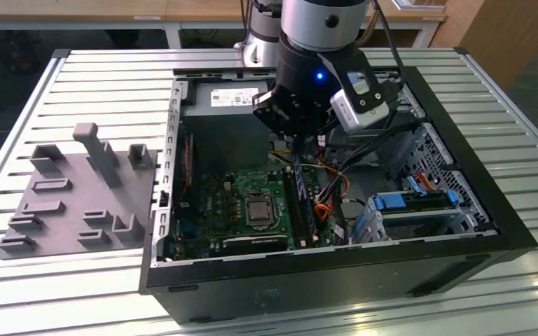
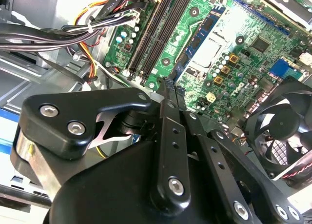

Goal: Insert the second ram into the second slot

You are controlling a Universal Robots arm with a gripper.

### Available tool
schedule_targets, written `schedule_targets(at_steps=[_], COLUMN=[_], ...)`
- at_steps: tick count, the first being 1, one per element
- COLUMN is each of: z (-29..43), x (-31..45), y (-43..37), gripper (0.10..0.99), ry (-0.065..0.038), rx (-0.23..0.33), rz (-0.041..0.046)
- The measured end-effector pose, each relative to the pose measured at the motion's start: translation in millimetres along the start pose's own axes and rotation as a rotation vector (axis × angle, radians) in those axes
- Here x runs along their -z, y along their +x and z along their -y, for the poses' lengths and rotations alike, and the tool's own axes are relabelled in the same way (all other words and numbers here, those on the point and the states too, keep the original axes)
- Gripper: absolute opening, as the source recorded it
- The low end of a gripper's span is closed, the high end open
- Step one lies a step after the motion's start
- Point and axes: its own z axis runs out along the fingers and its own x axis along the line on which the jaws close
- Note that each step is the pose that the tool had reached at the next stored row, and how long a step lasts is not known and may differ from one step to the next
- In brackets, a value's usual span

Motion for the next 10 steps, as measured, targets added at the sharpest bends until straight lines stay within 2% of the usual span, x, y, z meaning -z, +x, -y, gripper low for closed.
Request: schedule_targets(at_steps=[10], z=[0.1], x=[-2.4], y=[0.0], gripper=[0.114], ry=[0.0], rx=[0.0], rz=[0.0])
